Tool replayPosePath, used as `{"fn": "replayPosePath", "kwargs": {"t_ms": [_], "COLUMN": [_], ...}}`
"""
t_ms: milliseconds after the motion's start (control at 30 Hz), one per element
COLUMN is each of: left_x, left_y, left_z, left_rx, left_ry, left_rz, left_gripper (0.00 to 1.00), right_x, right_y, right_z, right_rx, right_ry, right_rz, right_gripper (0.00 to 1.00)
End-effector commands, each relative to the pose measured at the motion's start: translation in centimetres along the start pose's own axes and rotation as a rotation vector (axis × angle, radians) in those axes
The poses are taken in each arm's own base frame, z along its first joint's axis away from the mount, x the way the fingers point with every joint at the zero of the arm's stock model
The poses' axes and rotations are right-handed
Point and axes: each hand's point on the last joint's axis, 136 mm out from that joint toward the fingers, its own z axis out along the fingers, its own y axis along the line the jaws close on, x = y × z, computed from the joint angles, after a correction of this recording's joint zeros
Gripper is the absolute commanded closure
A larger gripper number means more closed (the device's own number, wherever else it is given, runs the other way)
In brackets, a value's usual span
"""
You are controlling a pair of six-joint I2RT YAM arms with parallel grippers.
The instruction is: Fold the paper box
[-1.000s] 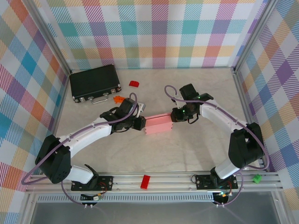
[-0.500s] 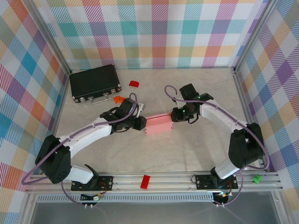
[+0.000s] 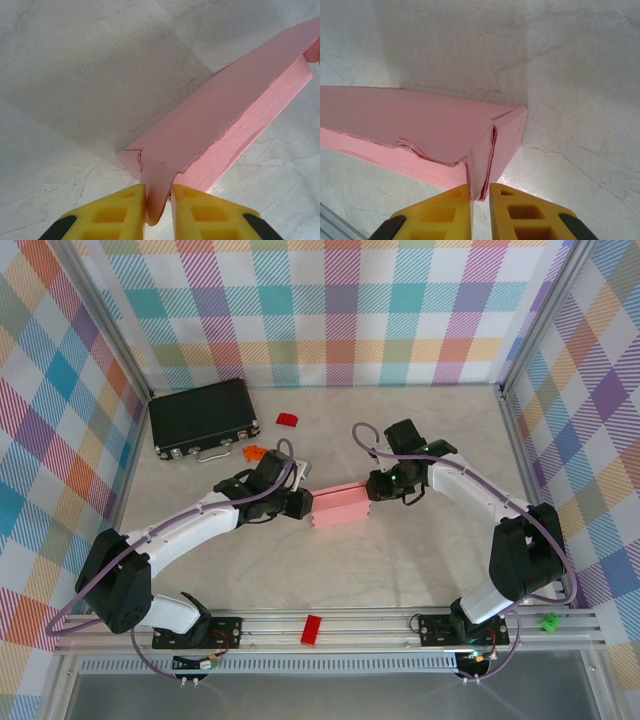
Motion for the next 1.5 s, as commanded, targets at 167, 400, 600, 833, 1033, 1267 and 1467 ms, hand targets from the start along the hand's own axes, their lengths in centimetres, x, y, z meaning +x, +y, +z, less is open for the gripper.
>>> {"fn": "replayPosePath", "kwargs": {"t_ms": [167,400,600,833,1033,1267,1467], "left_x": [-1.1,-0.9,-1.0,-1.2,-1.3,-1.5,-0.7], "left_y": [-0.7,-0.9,-1.5,-1.9,-2.2,-2.4,-1.9], "left_z": [-1.6,-1.1,-0.7,-0.5,-0.5,-0.5,0.2], "left_rx": [0.019,0.037,0.066,0.087,0.104,0.118,0.101], "left_ry": [-0.021,-0.003,0.002,0.001,-0.002,-0.012,0.017], "left_rz": [-0.034,-0.058,-0.08,-0.089,-0.099,-0.116,-0.119], "left_gripper": [0.75,0.76,0.81,0.86,0.85,0.85,0.86], "right_x": [-0.6,-0.7,-0.7,-0.6,-0.6,-0.4,-0.4], "right_y": [0.9,0.9,0.9,0.9,0.9,0.9,0.9], "right_z": [-0.6,-0.5,-0.5,-0.3,-0.2,0.0,0.1], "right_rx": [-0.028,-0.03,-0.03,-0.033,-0.036,-0.038,-0.039], "right_ry": [-0.019,-0.019,-0.017,-0.012,-0.012,-0.005,-0.003], "right_rz": [-0.013,-0.011,-0.011,-0.009,-0.007,-0.003,-0.002], "right_gripper": [0.83,0.84,0.84,0.84,0.84,0.85,0.87]}}
